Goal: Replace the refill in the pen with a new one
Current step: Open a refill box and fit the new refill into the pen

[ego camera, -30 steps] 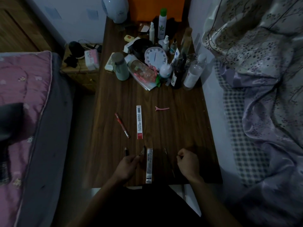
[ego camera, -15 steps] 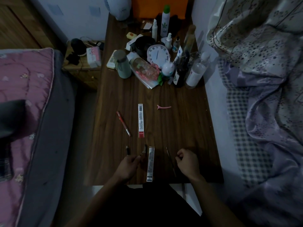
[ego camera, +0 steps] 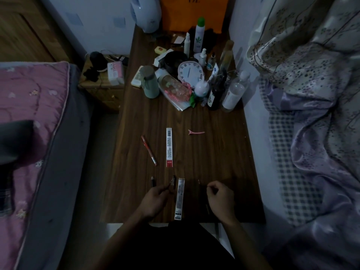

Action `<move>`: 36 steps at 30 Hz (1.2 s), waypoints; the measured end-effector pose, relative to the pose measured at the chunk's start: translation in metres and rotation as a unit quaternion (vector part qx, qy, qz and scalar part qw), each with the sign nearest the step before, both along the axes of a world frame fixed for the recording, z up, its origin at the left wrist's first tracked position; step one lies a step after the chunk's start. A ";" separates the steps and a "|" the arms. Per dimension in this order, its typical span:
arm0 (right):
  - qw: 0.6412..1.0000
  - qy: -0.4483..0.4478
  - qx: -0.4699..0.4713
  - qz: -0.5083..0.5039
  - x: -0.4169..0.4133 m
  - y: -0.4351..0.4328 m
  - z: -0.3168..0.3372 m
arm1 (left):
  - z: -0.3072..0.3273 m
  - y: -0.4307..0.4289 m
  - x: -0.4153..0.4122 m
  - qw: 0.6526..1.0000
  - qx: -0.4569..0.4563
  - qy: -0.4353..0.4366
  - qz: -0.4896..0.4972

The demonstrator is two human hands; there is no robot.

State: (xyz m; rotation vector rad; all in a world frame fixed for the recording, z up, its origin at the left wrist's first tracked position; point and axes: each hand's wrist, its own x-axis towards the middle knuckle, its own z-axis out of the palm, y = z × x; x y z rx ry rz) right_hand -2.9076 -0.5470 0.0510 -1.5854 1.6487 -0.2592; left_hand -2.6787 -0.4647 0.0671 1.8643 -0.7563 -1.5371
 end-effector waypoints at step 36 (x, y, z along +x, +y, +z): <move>0.831 -0.353 0.262 -0.342 0.102 -0.030 0.047 | -0.013 0.012 0.032 0.979 0.111 -0.170 -0.034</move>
